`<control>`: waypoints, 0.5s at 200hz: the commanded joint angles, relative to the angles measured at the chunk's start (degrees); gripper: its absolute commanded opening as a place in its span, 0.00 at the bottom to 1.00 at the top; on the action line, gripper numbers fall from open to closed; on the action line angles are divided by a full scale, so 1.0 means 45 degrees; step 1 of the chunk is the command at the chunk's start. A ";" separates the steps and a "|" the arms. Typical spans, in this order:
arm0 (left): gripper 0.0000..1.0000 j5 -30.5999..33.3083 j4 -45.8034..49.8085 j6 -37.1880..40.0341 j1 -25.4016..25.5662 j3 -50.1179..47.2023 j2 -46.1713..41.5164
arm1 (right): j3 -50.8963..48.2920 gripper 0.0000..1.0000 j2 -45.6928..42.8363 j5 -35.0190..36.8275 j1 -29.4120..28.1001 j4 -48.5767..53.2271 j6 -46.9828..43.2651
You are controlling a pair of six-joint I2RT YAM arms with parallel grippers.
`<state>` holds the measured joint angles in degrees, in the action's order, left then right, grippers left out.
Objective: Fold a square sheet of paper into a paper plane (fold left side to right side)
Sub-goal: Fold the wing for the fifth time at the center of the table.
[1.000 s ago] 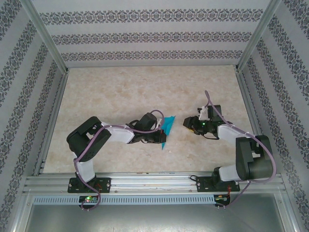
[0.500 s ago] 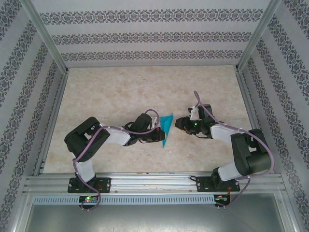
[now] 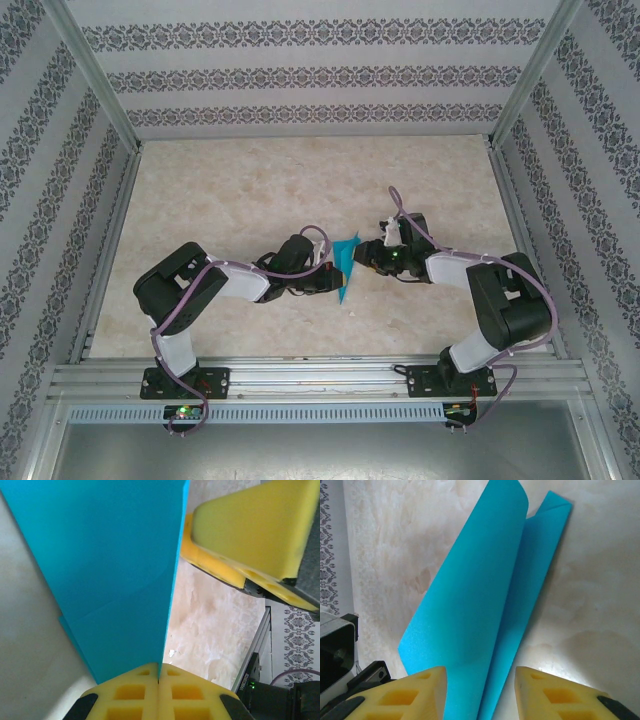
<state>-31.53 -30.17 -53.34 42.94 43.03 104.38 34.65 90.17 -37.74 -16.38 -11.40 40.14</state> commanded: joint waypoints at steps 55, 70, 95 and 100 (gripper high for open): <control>0.00 -0.0264 -0.0868 -0.0450 -0.0266 -0.0139 0.0003 | 0.0614 0.40 0.0796 0.0280 -0.0383 -0.0592 0.0160; 0.00 -0.0289 -0.0984 -0.0558 -0.0274 -0.0158 0.0071 | 0.0668 0.40 0.0916 0.0283 -0.0420 -0.0650 0.0181; 0.00 -0.0333 -0.1214 -0.0737 -0.0284 -0.0182 0.0197 | 0.0766 0.40 0.1128 0.0278 -0.0478 -0.0707 0.0220; 0.00 -0.0341 -0.1270 -0.0772 -0.0284 -0.0185 0.0213 | 0.0775 0.40 0.1162 0.0280 -0.0481 -0.0709 0.0221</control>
<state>-31.77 -32.18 -55.18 42.57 42.78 104.42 36.77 94.30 -36.86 -17.91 -13.19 40.77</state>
